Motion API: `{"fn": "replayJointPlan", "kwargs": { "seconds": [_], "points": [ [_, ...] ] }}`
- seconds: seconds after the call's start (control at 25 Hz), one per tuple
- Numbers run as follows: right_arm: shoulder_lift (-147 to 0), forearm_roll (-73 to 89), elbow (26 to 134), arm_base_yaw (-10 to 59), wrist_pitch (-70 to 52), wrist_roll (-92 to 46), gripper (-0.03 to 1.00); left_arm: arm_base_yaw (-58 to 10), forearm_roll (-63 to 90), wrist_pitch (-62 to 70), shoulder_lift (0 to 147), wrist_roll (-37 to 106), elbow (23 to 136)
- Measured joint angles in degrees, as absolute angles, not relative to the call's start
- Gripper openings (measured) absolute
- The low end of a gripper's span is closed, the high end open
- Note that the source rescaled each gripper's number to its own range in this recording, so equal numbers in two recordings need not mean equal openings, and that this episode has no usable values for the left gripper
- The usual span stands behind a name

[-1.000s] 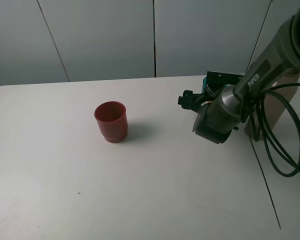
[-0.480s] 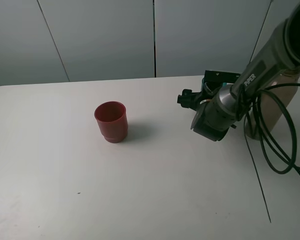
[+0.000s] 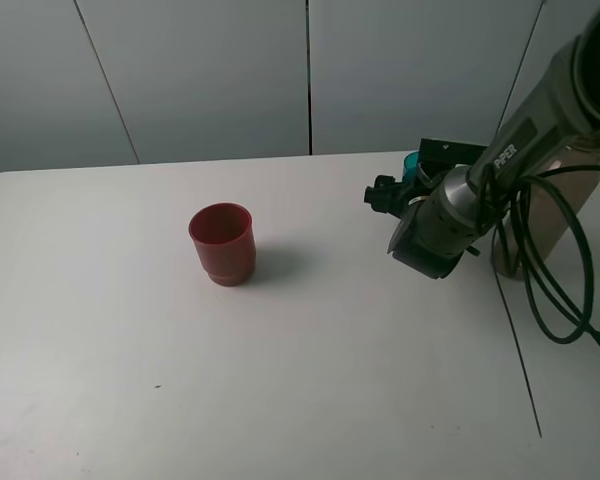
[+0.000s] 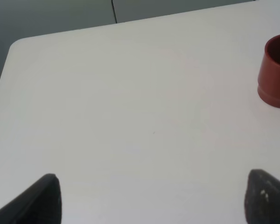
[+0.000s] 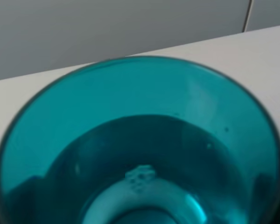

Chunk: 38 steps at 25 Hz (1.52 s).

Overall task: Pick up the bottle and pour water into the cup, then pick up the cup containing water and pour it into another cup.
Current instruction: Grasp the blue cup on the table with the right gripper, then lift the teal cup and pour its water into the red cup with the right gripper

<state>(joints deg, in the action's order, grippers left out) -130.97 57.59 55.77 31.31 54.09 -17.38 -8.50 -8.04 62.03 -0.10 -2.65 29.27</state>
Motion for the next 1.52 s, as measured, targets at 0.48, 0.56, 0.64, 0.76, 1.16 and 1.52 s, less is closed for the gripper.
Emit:
{"fn": "replayJointPlan", "kwargs": {
  "seconds": [0.48,0.56,0.64,0.76,1.16,1.52],
  "points": [
    [-131.0,56.3,56.8,31.0,54.5,-17.0,1.0,-8.5,-8.0,62.0,-0.1,-2.6,29.3],
    [-131.0,56.3,56.9,31.0,54.5,-17.0,1.0,-8.5,-8.0,62.0,-0.1,-2.6,29.3],
    [-131.0,56.3,56.9,31.0,54.5,-17.0,0.85,-8.5,-8.0,62.0,-0.1,-2.6,29.3],
    [-131.1,56.5,56.9,31.0,54.0,-17.0,0.07,-8.5,-8.0,62.0,-0.1,-2.6,29.3],
    [-131.1,56.5,57.0,31.0,54.0,-17.3,0.12,-8.5,-8.0,62.0,-0.1,-2.6,29.3],
    [-131.1,56.5,57.0,31.0,53.5,-18.2,0.12,-8.5,-8.0,62.0,-0.1,-2.6,29.3]
  ]
}}
